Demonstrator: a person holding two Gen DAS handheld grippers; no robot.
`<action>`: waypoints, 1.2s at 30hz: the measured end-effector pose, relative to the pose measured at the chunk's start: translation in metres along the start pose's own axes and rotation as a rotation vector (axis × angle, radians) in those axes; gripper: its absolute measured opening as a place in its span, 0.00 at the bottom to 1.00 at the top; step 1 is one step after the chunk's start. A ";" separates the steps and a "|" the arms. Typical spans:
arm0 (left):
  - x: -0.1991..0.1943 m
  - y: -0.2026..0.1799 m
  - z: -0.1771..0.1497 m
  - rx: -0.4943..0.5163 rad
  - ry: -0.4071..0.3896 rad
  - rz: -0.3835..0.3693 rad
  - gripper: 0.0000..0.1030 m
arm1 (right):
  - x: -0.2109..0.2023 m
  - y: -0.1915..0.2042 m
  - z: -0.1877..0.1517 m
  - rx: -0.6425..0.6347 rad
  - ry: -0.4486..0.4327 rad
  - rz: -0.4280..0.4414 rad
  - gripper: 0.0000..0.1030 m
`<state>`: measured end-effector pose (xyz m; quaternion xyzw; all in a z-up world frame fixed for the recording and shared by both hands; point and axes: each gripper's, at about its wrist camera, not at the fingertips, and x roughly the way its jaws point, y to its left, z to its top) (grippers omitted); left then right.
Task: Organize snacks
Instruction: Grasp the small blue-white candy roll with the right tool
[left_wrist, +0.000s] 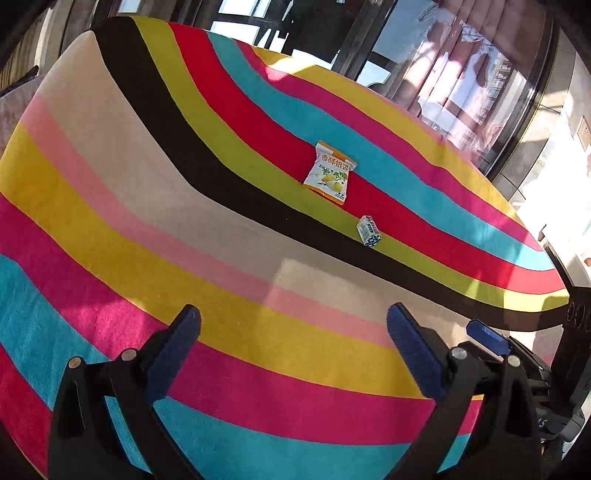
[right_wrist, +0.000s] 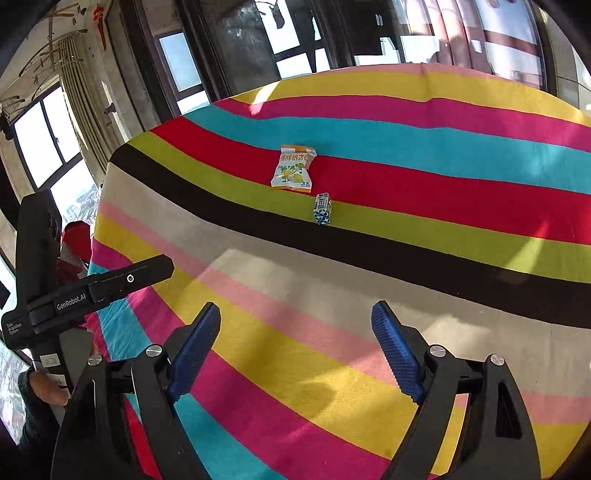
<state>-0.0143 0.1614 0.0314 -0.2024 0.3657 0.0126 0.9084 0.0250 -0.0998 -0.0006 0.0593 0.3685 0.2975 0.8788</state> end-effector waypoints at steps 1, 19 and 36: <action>0.009 0.002 0.001 -0.008 0.016 0.000 0.98 | 0.009 -0.002 0.007 -0.012 0.003 -0.012 0.79; 0.023 0.003 -0.004 0.025 0.067 -0.073 0.98 | 0.123 -0.020 0.084 -0.720 0.186 0.157 0.43; 0.023 0.004 -0.004 0.025 0.063 -0.064 0.98 | 0.147 -0.028 0.108 -0.741 0.230 0.283 0.34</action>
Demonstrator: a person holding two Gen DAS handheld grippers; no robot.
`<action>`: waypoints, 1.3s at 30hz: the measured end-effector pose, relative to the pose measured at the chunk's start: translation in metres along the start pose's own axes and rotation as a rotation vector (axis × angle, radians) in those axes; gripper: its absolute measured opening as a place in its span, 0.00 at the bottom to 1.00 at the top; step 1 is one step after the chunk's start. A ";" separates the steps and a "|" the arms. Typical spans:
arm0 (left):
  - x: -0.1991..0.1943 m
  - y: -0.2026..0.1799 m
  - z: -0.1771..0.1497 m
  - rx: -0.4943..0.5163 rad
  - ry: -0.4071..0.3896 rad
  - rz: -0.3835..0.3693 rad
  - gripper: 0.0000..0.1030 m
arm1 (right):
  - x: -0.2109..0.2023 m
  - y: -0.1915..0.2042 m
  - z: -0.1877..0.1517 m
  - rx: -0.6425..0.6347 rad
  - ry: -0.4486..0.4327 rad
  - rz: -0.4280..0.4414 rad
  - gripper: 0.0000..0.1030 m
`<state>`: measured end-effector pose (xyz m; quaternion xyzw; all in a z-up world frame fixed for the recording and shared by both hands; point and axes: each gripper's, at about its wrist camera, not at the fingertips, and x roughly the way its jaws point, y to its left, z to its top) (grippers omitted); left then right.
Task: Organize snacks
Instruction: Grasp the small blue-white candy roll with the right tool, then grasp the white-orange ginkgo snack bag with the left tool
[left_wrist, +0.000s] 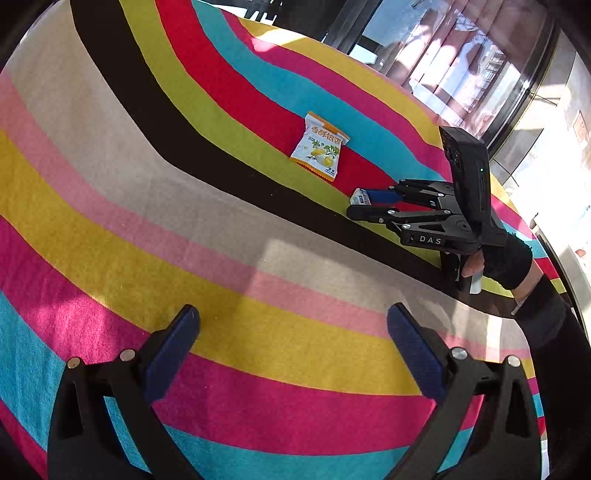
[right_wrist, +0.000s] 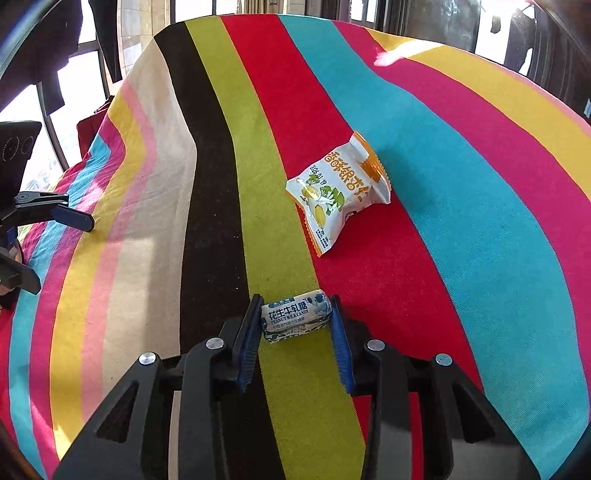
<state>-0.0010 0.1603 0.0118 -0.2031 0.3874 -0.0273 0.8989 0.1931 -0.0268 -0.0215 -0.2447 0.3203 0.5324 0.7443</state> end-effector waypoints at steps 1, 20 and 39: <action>0.000 0.000 0.000 0.000 0.000 0.001 0.98 | -0.001 0.005 -0.001 0.015 0.012 -0.038 0.34; 0.105 -0.077 0.112 1.064 0.169 0.172 0.98 | -0.096 0.129 -0.109 0.326 0.014 -0.229 0.34; 0.147 -0.057 0.149 1.182 0.249 0.203 0.28 | -0.101 0.122 -0.113 0.392 0.003 -0.197 0.34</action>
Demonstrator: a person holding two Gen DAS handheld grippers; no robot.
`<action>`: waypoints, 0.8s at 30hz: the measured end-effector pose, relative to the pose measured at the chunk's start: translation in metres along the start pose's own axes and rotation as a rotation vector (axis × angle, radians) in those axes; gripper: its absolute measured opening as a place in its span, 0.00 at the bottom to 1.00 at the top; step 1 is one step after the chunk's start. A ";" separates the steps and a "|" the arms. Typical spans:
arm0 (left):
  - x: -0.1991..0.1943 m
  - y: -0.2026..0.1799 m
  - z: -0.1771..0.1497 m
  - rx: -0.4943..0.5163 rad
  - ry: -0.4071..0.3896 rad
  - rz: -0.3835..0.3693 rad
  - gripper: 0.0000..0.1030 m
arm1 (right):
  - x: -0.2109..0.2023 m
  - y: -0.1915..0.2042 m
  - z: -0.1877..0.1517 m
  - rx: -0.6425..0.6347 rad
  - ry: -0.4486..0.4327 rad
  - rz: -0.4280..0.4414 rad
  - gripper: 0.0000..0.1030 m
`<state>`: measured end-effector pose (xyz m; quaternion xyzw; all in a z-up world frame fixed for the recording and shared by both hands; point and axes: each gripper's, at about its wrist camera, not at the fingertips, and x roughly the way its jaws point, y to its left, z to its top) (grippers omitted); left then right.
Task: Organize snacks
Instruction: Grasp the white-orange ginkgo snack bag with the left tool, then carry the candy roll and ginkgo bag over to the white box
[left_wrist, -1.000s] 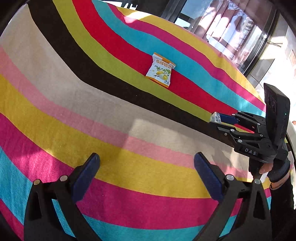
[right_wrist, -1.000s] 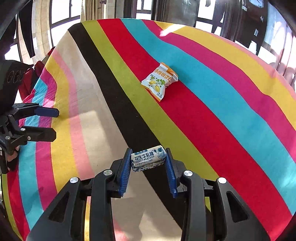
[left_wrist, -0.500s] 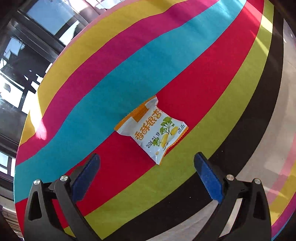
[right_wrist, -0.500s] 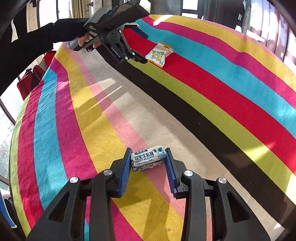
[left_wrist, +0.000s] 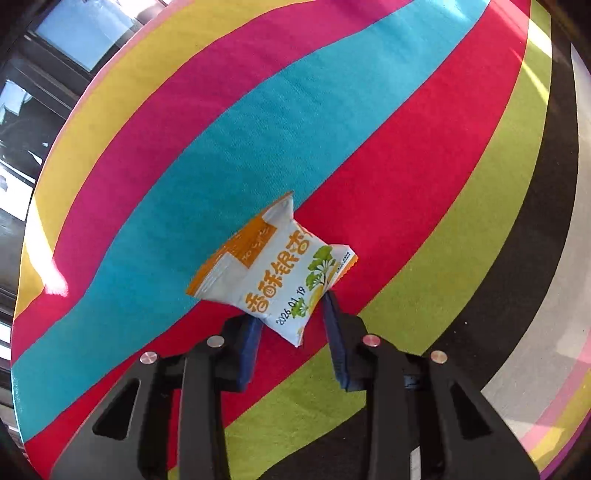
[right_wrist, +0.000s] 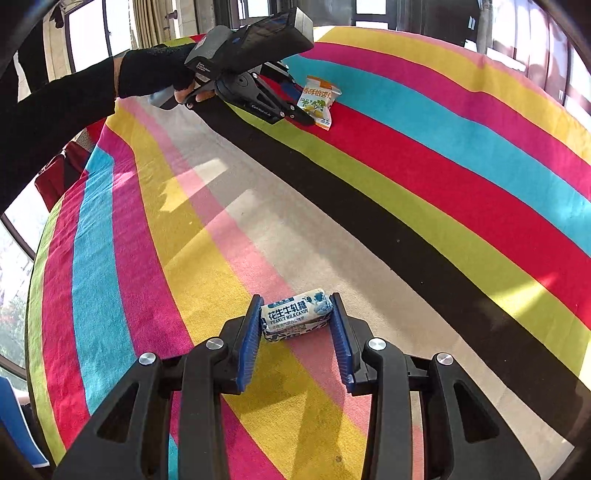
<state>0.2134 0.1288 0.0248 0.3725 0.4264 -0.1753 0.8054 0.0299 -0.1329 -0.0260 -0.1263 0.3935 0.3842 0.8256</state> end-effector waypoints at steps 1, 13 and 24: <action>-0.005 -0.001 -0.005 -0.045 -0.020 -0.004 0.24 | 0.000 0.000 0.000 -0.002 0.000 -0.002 0.34; -0.108 -0.082 -0.091 -0.407 -0.243 -0.309 0.21 | 0.001 0.000 0.001 -0.004 0.003 -0.002 0.35; -0.162 -0.165 -0.110 -0.471 -0.279 -0.312 0.21 | -0.011 0.016 -0.008 0.067 0.007 -0.020 0.34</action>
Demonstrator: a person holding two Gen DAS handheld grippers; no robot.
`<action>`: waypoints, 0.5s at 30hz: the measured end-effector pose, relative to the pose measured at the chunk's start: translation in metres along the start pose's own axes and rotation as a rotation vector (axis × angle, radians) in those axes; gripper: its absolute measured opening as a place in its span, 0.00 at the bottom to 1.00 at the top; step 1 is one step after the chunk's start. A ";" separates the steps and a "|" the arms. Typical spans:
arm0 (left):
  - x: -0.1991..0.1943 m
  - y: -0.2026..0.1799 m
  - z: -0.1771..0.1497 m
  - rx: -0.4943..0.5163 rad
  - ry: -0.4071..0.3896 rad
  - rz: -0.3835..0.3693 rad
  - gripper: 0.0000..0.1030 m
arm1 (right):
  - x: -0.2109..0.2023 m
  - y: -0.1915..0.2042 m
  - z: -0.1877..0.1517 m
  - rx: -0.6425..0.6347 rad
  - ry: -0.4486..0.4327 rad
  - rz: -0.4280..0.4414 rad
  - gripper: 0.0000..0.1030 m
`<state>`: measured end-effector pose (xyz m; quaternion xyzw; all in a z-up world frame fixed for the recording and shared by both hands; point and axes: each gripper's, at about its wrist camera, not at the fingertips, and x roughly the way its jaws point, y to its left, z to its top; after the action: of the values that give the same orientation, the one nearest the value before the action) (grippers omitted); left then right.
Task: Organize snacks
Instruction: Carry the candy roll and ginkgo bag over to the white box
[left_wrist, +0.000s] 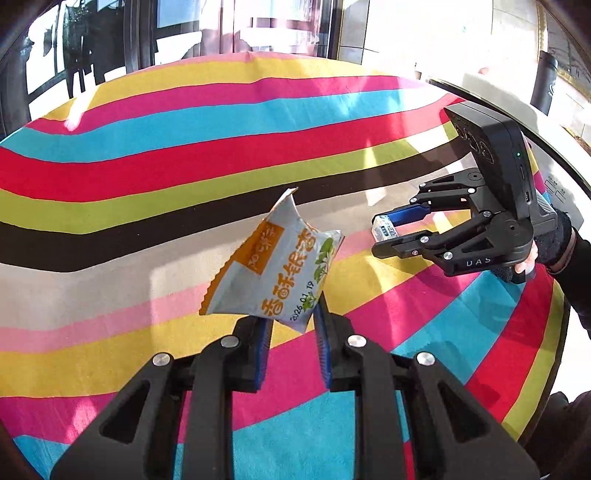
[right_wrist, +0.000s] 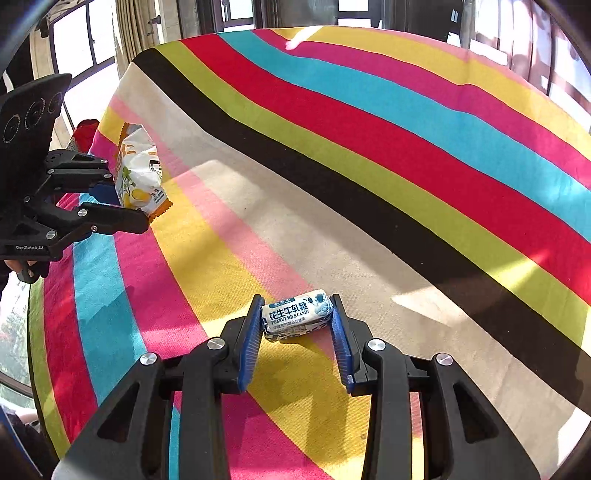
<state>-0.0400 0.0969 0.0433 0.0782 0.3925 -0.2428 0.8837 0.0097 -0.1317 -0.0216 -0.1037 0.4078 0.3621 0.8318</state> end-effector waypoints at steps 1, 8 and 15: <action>-0.004 -0.003 -0.004 -0.002 -0.001 0.002 0.21 | -0.006 0.006 -0.004 0.009 -0.006 0.009 0.34; -0.029 -0.023 -0.034 0.033 -0.002 0.088 0.21 | -0.049 0.051 -0.031 0.030 -0.075 0.046 0.34; -0.050 -0.029 -0.059 0.020 -0.015 0.147 0.21 | -0.059 0.095 -0.041 0.017 -0.112 0.065 0.34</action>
<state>-0.1216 0.1091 0.0409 0.1137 0.3766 -0.1815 0.9013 -0.1043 -0.1138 0.0082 -0.0626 0.3668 0.3907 0.8419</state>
